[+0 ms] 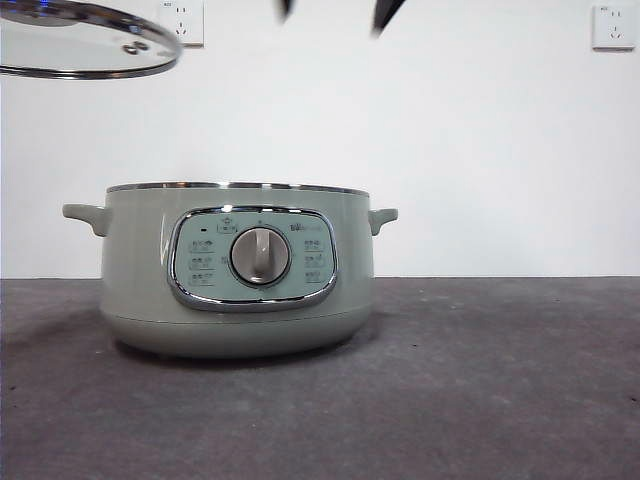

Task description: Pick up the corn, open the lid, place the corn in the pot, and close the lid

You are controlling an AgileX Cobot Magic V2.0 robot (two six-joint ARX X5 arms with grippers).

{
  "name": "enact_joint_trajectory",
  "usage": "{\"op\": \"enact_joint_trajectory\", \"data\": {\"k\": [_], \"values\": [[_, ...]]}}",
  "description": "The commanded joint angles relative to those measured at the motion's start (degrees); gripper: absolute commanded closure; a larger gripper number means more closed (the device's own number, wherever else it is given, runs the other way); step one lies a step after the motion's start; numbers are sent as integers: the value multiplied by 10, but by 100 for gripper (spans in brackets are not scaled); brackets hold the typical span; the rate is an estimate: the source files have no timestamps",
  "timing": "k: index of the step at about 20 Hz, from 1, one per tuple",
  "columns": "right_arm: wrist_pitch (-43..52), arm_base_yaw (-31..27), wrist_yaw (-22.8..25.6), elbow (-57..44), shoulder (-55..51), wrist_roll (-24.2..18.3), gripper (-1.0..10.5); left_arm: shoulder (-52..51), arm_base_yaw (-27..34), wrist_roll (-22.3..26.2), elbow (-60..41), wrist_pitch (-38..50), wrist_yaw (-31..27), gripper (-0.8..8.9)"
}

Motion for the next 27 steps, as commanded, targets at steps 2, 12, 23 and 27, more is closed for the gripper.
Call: {"op": "enact_joint_trajectory", "data": {"k": [2, 12, 23, 27], "values": [[-29, 7, 28, -6, -89, 0, 963, 14, -39, -9, 2, 19, 8, 822], [-30, 7, 15, -192, -329, 14, 963, 124, -177, -15, 2, 65, 5, 822], [-30, 7, 15, -512, -508, 94, 963, 200, -201, -17, 2, 102, 3, 823], [-27, 7, 15, -550, -521, 109, 963, 221, -204, -17, 2, 113, 3, 822]]}}
